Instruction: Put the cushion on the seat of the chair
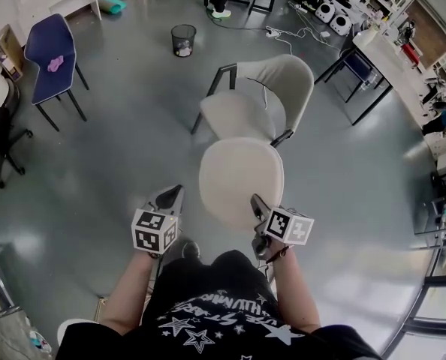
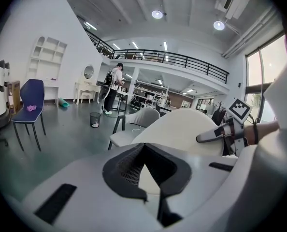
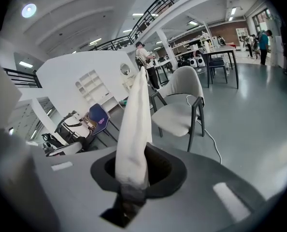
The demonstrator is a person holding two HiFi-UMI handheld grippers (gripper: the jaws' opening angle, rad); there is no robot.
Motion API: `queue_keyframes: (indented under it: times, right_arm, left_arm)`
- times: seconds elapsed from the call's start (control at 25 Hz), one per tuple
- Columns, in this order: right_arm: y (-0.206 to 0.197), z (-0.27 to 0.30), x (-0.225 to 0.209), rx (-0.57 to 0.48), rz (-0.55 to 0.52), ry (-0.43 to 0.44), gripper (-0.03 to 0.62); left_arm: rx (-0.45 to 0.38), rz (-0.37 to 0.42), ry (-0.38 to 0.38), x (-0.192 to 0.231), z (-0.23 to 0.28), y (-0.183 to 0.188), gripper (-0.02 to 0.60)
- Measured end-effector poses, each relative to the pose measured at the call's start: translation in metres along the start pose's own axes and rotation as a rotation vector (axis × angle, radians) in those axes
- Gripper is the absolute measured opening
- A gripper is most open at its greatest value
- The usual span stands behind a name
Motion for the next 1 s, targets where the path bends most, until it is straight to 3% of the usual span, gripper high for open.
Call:
queue_keyframes:
  times: [0.24, 0.56, 1.0]
  right_arm:
    - [0.014, 0.020, -0.010, 0.004, 0.018, -0.024, 0.055]
    - [0.041, 0.106, -0.016, 0.049, -0.004, 0.036, 0.055]
    - [0.115, 0.212, -0.043, 0.086, -0.011, 0.108, 0.055]
  left_arm:
    - [0.005, -0.023, 0.004, 0.009, 0.014, 0.001, 0.008]
    - [0.027, -0.009, 0.061, 0.048, 0.058, 0.017, 0.008]
    - [0.052, 0.017, 0.067, 0.075, 0.175, 0.062, 0.008]
Point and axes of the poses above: the fingertips, and each gripper's own axes: z forward along the fingers, x to its left, y out of its top, the point moved 8 cm from there along -z, backward along the fingers, and after that the axes turned 15 degrees about -x, right-handed, at the moved point
